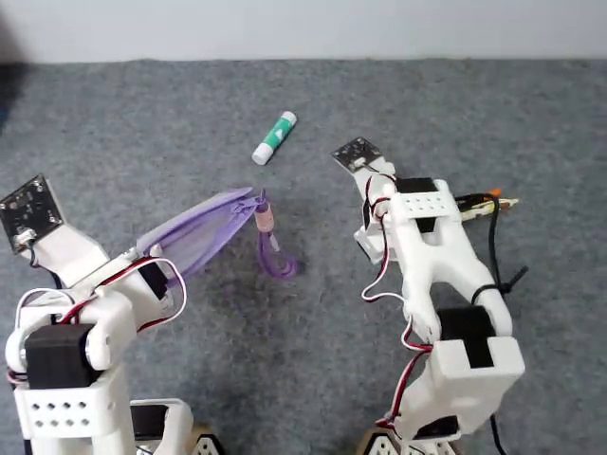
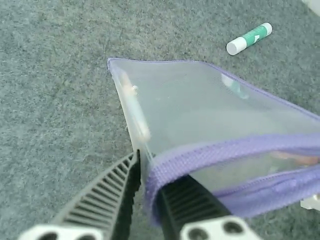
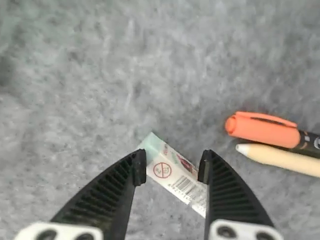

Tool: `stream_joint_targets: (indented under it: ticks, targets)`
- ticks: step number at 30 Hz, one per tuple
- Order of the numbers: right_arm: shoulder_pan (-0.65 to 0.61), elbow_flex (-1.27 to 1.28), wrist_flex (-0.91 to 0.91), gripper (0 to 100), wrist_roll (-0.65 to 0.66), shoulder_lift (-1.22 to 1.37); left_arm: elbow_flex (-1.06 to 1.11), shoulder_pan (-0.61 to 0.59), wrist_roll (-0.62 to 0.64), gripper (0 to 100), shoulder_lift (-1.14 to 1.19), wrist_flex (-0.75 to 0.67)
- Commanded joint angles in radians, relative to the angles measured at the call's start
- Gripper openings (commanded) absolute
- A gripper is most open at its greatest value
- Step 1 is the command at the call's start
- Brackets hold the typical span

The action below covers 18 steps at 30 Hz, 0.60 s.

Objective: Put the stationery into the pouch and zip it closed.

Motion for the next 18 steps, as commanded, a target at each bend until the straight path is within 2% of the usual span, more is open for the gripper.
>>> stream_joint_targets:
  ticks: [1, 5, 10, 14, 18]
  targets:
    - [0.004, -0.017, -0.015, 18.4, 0.012, 0.03, -0.047, 0.0, 0.008, 1, 0.006, -0.018]
    - [-0.004, -0.018, -0.016, 17.3, 0.012, 0.085, -0.051, -0.002, 0.008, 1, 0.006, -0.017]
    - [-0.013, -0.051, -0.008, 0.9, 0.011, 0.105, -0.051, -0.002, 0.008, 1, 0.006, -0.017]
    - [-0.013, -0.066, -0.001, 0.9, 0.011, 0.091, -0.053, -0.002, 0.008, 1, 0.005, -0.017]
    - [-0.018, -0.064, 0.081, 0.8, 0.005, 0.022, -0.054, -0.002, 0.008, 1, 0.0, -0.017]
